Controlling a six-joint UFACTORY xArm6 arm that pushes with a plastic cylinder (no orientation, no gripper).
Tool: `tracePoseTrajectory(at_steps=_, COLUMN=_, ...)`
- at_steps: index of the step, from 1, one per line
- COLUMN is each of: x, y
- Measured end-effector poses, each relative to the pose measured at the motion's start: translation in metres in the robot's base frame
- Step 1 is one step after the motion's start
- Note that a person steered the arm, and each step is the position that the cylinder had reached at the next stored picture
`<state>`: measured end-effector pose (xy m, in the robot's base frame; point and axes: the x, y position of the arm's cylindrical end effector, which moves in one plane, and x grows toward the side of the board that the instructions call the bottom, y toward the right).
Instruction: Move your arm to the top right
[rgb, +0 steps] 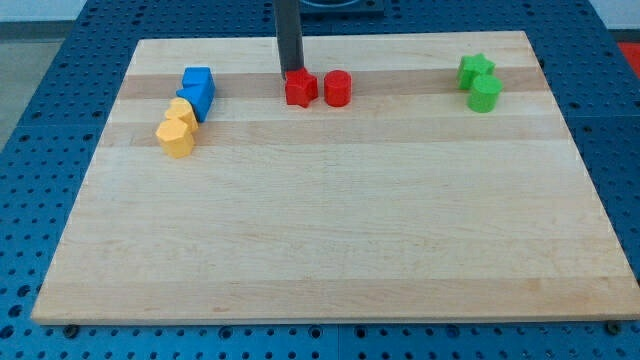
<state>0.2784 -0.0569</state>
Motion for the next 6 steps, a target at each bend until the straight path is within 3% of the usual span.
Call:
tracePoseTrajectory(at_steps=2, x=-0.025, y=0.031)
tracePoseTrajectory(at_steps=4, x=-0.039, y=0.14)
tracePoseTrajectory(at_steps=6, x=-0.054, y=0.213)
